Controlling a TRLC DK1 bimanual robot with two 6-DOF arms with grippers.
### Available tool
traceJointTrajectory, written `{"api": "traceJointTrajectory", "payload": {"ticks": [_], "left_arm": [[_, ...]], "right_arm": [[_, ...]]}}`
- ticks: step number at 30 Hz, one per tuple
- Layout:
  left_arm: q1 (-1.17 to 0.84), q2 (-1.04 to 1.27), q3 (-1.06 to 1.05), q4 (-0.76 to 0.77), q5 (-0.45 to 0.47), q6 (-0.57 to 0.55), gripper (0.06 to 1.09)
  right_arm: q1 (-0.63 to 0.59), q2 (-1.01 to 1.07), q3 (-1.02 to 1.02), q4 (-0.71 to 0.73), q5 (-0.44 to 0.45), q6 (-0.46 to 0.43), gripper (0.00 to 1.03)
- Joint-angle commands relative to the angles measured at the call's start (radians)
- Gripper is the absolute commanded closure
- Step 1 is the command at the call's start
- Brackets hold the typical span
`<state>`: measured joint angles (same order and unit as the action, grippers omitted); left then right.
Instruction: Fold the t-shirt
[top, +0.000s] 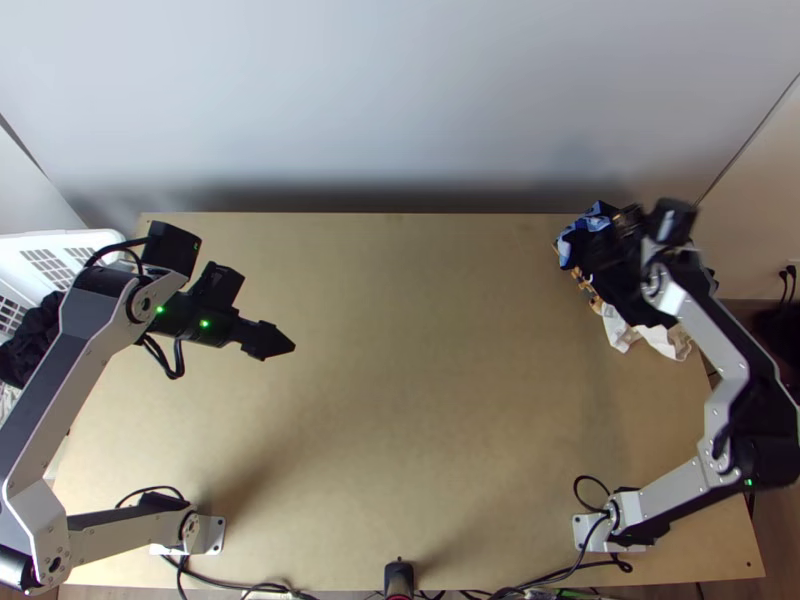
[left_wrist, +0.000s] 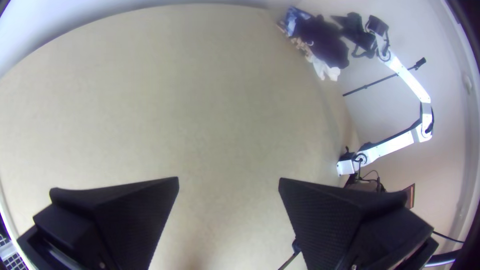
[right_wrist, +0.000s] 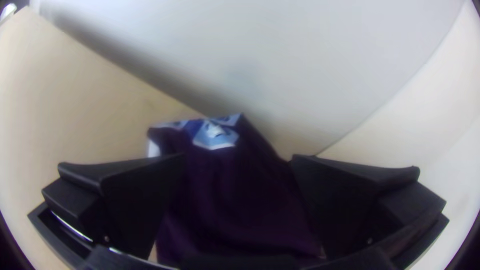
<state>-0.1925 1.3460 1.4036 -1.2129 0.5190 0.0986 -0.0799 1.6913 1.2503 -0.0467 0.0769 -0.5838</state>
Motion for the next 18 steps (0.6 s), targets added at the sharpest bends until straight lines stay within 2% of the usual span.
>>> {"api": "traceJointTrajectory", "payload": {"ticks": [1,6,9,13,18], "left_arm": [[0.002,-0.002,-0.017,0.007,0.003,0.004,0.11],[-0.004,0.005,-0.018,0.009,0.006,0.0,0.11],[-0.002,0.004,-0.022,0.009,0.006,-0.004,0.11],[0.008,-0.008,-0.034,0.007,0.004,-0.004,0.11],[0.03,-0.015,-0.041,-0.002,0.004,0.004,0.11]], "right_arm": [[-0.049,-0.082,0.098,-0.028,-0.031,0.035,0.05],[-0.066,0.059,0.212,-0.05,-0.055,0.044,0.05],[-0.087,0.162,0.255,-0.056,-0.055,0.095,0.05],[-0.112,0.269,0.235,-0.055,-0.057,0.144,0.05],[-0.112,0.347,0.181,-0.051,-0.057,0.144,0.05]]}}
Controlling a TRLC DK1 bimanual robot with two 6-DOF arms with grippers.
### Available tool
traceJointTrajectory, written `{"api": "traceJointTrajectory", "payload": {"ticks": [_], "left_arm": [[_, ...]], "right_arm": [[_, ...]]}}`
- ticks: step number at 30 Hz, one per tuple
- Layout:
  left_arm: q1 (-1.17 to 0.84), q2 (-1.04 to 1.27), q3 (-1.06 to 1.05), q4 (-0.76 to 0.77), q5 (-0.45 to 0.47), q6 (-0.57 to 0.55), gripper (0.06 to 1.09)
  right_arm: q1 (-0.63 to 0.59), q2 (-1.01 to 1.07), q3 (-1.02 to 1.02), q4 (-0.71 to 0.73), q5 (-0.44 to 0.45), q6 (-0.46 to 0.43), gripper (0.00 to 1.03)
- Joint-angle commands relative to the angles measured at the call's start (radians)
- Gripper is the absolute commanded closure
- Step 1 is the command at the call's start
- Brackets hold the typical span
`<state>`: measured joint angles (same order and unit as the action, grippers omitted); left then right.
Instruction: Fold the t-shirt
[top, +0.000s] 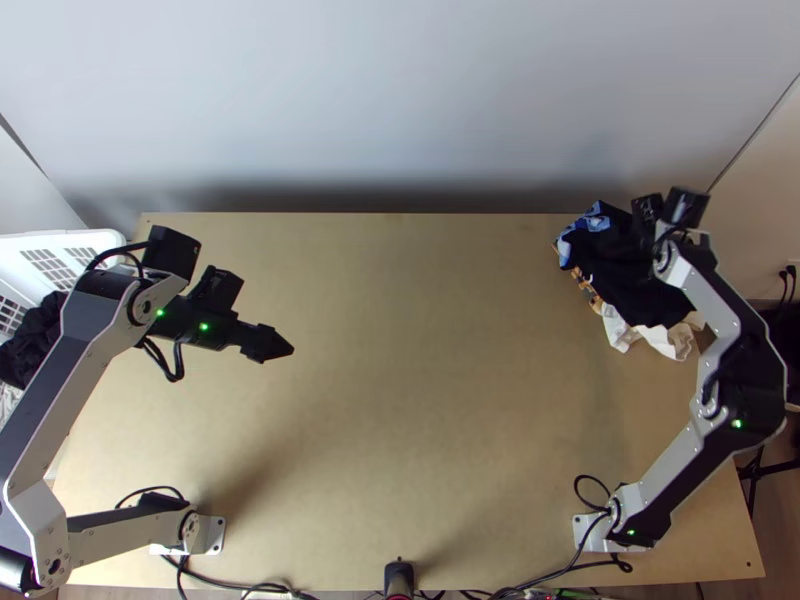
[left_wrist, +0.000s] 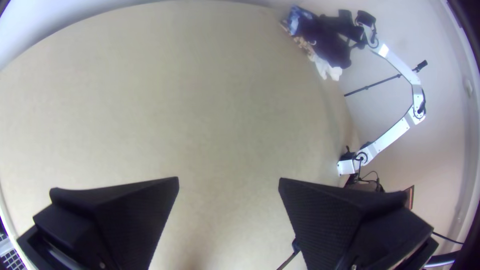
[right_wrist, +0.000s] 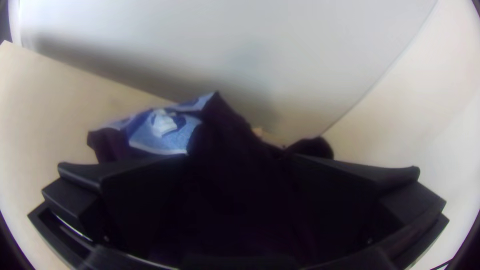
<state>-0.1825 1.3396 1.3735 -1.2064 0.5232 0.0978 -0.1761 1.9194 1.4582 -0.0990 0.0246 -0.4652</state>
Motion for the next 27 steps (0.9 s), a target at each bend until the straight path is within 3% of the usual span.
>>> {"api": "traceJointTrajectory", "payload": {"ticks": [1,14,27], "left_arm": [[0.02,-0.008,-0.01,-0.008,0.0,0.006,0.11],[0.018,0.004,-0.004,-0.008,0.001,-0.001,0.11],[0.011,-0.003,0.027,-0.018,0.001,-0.023,0.11]], "right_arm": [[-0.014,0.133,-0.038,0.001,-0.005,0.025,0.05],[-0.039,0.227,-0.133,0.021,-0.005,-0.015,0.05],[-0.092,-0.094,-0.07,-0.057,-0.103,0.045,0.05]]}}
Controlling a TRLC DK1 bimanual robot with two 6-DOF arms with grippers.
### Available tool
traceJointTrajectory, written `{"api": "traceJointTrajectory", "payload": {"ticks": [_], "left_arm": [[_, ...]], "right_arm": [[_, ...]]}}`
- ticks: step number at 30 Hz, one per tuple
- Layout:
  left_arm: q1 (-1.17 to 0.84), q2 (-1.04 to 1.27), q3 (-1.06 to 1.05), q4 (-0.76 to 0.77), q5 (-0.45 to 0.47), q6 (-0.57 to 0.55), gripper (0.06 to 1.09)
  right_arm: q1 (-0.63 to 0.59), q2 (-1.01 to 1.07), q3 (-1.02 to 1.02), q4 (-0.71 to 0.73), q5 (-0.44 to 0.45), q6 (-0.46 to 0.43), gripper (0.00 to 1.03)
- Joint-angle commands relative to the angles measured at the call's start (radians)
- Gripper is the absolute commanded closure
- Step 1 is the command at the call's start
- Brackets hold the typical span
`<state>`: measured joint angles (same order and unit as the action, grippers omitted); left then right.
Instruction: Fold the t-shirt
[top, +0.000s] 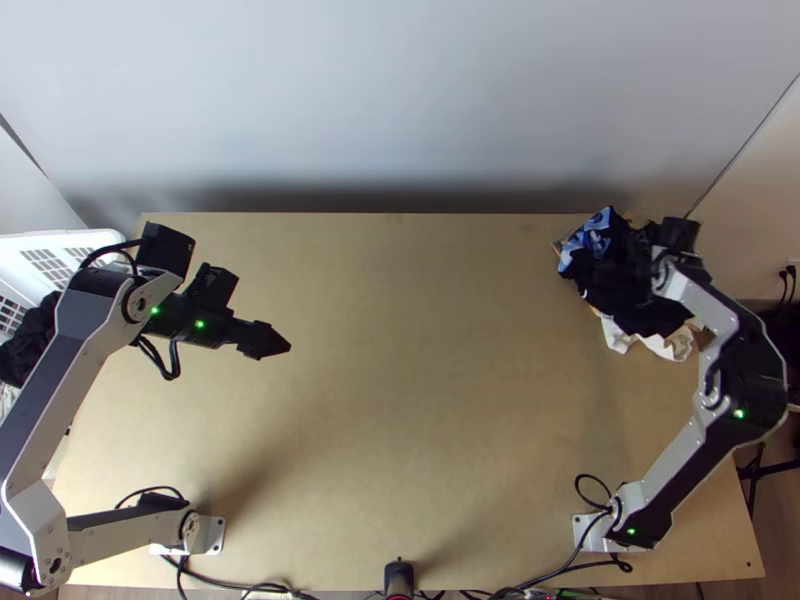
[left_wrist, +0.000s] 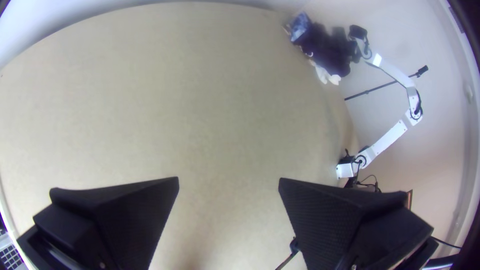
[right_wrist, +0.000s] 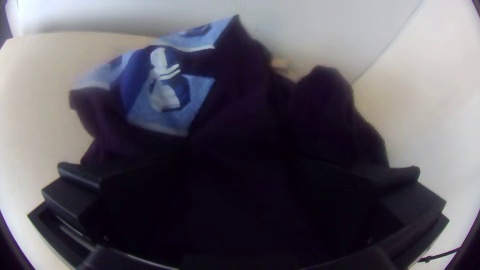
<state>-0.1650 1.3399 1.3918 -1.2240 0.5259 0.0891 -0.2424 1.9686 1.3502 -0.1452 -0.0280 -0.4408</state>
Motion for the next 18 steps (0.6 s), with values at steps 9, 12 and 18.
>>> {"api": "traceJointTrajectory", "payload": {"ticks": [9,12,18], "left_arm": [[-0.013,-0.025,0.015,0.0,-0.001,-0.028,0.11],[-0.011,-0.035,0.013,0.0,-0.001,-0.031,0.11],[-0.004,-0.047,0.01,-0.002,-0.001,-0.032,0.11]], "right_arm": [[-0.078,-0.281,0.033,-0.103,-0.104,0.031,0.05],[-0.095,-0.344,-0.069,-0.103,-0.112,0.042,0.05],[-0.117,-0.432,-0.342,-0.042,-0.112,0.017,0.05]]}}
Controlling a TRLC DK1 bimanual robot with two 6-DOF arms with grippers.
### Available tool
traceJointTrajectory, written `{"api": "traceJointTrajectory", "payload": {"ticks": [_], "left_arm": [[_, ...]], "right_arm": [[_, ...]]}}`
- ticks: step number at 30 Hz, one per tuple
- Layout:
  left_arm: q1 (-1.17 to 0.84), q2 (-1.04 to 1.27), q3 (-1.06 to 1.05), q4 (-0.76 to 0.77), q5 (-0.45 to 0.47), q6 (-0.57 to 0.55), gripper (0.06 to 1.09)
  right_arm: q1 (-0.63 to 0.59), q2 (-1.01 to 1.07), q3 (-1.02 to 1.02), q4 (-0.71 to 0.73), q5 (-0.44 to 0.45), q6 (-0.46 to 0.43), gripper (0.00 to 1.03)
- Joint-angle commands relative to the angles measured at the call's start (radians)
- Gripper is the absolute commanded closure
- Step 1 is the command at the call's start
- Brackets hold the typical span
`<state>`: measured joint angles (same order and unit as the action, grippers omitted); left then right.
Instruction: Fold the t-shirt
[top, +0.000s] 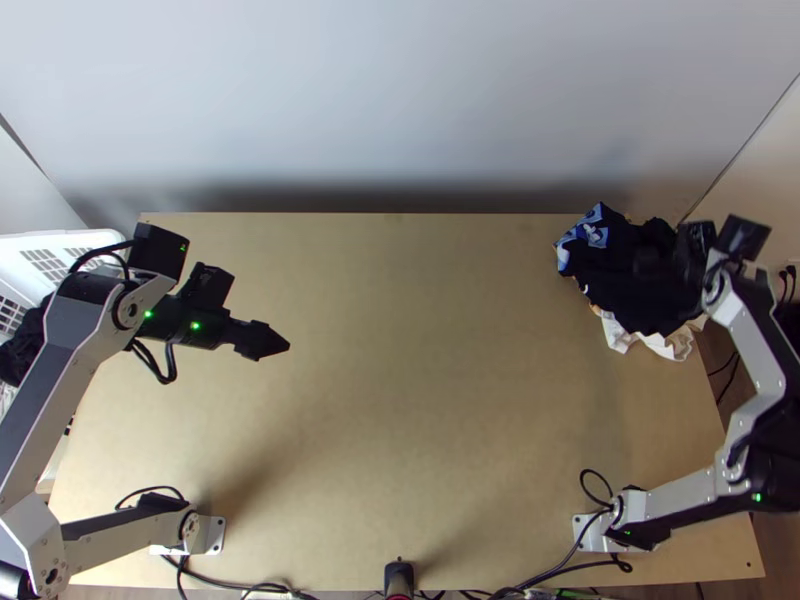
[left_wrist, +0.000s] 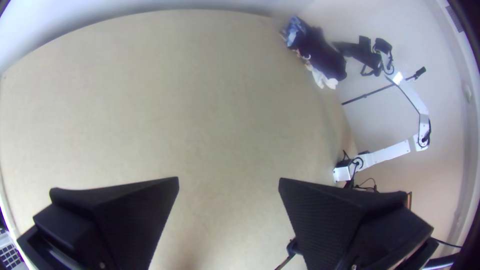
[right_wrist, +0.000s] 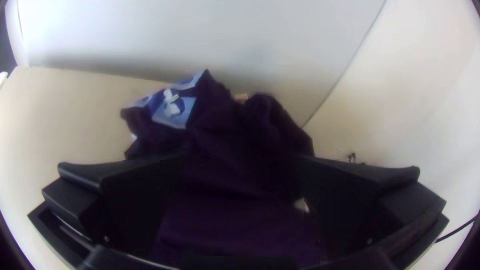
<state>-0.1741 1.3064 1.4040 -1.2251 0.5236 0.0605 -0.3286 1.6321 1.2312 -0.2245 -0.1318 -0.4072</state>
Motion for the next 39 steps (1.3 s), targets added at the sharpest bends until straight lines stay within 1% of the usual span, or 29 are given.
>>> {"api": "traceJointTrajectory", "payload": {"ticks": [1,5,12,15,20,22,25,28,32,34,35,37,39], "left_arm": [[0.004,-0.013,-0.002,-0.001,0.001,-0.004,0.11],[0.002,-0.013,-0.002,-0.001,0.001,-0.004,0.11],[-0.001,-0.029,-0.005,-0.01,0.001,-0.004,0.11],[-0.001,-0.041,-0.013,-0.011,0.003,-0.004,0.11],[-0.002,-0.059,-0.019,-0.017,0.001,-0.002,0.11],[-0.002,-0.067,-0.019,-0.022,0.001,-0.001,0.11],[-0.002,-0.087,-0.027,-0.025,0.003,-0.001,0.11],[-0.002,-0.111,-0.039,-0.03,0.006,-0.001,0.11],[0.007,-0.147,-0.045,-0.031,0.003,-0.004,0.11],[0.008,-0.173,-0.043,-0.017,-0.005,-0.005,0.11],[0.01,-0.191,-0.045,0.007,-0.02,-0.019,0.11],[0.013,-0.234,-0.06,0.065,-0.065,-0.045,0.11],[0.024,-0.288,-0.094,0.141,-0.132,-0.073,0.11]], "right_arm": [[-0.036,-0.1,-0.257,0.04,-0.009,-0.025,0.05],[-0.073,-0.101,-0.371,0.088,-0.009,-0.076,0.05],[-0.145,-0.08,-0.461,0.106,-0.014,-0.156,0.05],[-0.161,-0.081,-0.475,0.111,-0.023,-0.17,0.05],[-0.165,-0.166,-0.45,0.106,-0.04,-0.163,0.05],[-0.165,-0.201,-0.42,0.08,-0.054,-0.151,0.05],[-0.164,-0.253,-0.342,0.007,-0.072,-0.137,0.05],[-0.164,-0.328,-0.246,-0.067,-0.098,-0.105,0.05],[-0.135,-0.46,-0.137,-0.118,-0.111,-0.05,0.05],[-0.107,-0.534,-0.107,-0.119,-0.108,-0.018,0.05],[-0.101,-0.571,-0.095,-0.119,-0.108,-0.004,0.05],[-0.047,-0.634,-0.076,-0.148,-0.101,0.016,0.05],[0.022,-0.695,-0.079,-0.19,-0.084,0.039,0.05]]}}
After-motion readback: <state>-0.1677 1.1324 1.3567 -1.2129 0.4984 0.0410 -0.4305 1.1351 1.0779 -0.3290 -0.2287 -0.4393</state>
